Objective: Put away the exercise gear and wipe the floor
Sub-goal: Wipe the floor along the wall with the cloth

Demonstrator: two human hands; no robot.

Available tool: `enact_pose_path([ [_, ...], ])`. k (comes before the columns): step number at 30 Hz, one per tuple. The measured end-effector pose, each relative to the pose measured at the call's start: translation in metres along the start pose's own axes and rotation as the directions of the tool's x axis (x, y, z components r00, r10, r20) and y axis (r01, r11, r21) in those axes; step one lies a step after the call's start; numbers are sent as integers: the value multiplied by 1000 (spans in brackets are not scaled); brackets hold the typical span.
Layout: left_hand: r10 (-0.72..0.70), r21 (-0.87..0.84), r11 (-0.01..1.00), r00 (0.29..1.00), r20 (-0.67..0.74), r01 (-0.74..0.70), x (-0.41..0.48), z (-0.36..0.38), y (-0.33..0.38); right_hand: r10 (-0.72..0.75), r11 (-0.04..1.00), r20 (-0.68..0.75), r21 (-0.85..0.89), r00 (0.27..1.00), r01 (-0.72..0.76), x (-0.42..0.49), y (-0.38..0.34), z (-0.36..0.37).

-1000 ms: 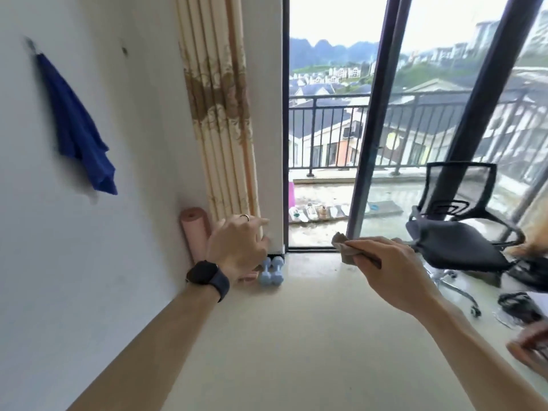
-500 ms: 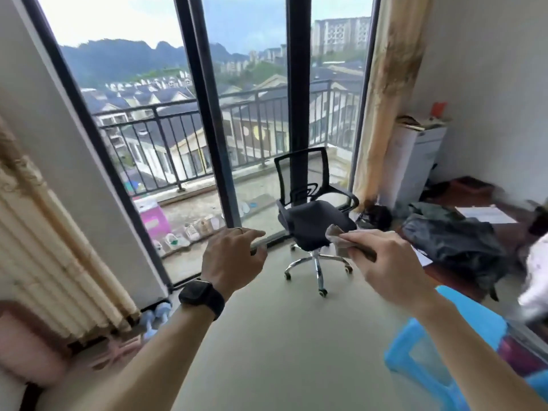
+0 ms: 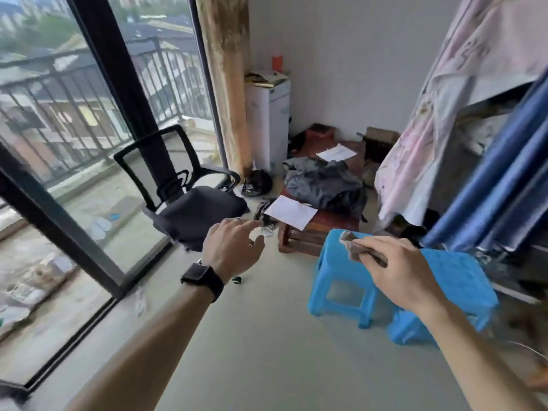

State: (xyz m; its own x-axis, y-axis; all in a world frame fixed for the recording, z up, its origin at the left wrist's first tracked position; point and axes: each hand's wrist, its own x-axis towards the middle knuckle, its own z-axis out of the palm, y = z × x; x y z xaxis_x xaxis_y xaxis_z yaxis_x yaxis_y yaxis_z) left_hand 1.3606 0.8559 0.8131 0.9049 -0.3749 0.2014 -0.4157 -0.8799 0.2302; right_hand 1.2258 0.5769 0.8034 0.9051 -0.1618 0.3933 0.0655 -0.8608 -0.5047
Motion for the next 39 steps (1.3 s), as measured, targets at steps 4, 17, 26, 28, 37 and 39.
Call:
enact_pose_path([
  [4, 126, -8, 992, 988, 94, -126, 50, 53, 26, 124, 992, -33, -33, 992, -126, -11, 39, 13],
  [17, 228, -51, 973, 897, 380, -225, 173, 216, 124, 371, 928, 24, 26, 928, -372, 23, 211, 81],
  [26, 165, -66, 986, 796, 583, -156, 235, 315, 164, 465, 884, 212, -70, 859, -462, 50, 321, 145],
  [28, 150, -61, 988, 759, 633, -145, 245, 339, 165, 510, 858, 284, -108, 812, -502, 52, 344, 163],
  [37, 141, -77, 988, 591, 794, -134, 310, 454, 157, 610, 787, 420, -214, 673, -579, 90, 442, 254],
  [39, 135, -68, 988, 572, 809, -137, 324, 476, 152, 615, 781, 427, -210, 663, -588, 101, 457, 270],
])
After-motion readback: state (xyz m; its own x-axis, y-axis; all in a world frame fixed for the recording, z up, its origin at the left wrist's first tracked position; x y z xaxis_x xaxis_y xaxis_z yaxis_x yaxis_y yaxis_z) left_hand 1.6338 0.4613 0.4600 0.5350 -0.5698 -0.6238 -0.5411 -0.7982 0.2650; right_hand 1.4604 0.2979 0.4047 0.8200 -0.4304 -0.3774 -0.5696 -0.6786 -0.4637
